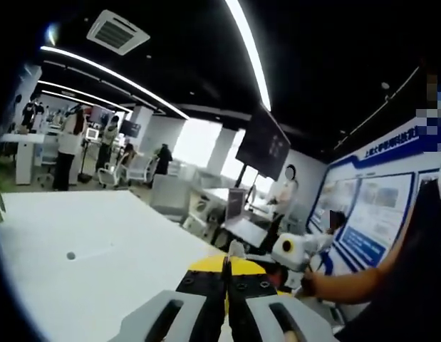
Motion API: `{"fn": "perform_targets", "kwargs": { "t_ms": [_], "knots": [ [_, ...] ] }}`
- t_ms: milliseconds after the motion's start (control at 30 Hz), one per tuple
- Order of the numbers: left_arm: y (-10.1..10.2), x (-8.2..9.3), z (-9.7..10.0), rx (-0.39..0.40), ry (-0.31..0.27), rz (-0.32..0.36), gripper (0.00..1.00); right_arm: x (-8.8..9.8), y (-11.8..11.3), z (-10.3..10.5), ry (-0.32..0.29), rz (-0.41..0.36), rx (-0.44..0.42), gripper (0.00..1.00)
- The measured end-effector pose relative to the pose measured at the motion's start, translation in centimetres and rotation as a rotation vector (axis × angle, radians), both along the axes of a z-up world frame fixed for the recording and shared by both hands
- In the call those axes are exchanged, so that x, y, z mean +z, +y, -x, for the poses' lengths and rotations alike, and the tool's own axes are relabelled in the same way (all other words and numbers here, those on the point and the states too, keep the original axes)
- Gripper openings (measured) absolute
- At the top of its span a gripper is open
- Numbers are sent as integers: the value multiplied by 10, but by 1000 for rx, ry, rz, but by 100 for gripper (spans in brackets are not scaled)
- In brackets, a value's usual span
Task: Compare the silicone blocks by pressing each to a similar depth, holding the contact briefly, and releasing to observe deformation and rebound differences across the visible hardness samples.
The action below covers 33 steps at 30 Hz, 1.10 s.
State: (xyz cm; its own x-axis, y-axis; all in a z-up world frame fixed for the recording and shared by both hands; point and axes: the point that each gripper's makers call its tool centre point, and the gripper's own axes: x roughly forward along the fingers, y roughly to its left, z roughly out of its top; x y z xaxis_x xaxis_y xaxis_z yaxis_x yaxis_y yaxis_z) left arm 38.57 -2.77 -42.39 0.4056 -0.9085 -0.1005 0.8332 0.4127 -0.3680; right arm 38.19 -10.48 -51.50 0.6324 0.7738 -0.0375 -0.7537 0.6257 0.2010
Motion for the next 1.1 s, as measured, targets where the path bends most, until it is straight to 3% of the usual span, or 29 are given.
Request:
{"fn": "perform_targets", "kwargs": {
  "t_ms": [467,767,933,1100],
  "knots": [
    [-18,-33,-4,6,44,-11,0,-35,-28,11,59,-8,-115,97],
    [-24,-62,-6,4,80,-25,0,-56,-50,15,-5,112,-137,97],
    [-22,-77,-11,18,124,-13,0,-78,-56,14,-2,178,-130,97],
    [-19,-90,-17,37,160,-3,0,-100,-66,15,51,189,-159,97]
  ]
}}
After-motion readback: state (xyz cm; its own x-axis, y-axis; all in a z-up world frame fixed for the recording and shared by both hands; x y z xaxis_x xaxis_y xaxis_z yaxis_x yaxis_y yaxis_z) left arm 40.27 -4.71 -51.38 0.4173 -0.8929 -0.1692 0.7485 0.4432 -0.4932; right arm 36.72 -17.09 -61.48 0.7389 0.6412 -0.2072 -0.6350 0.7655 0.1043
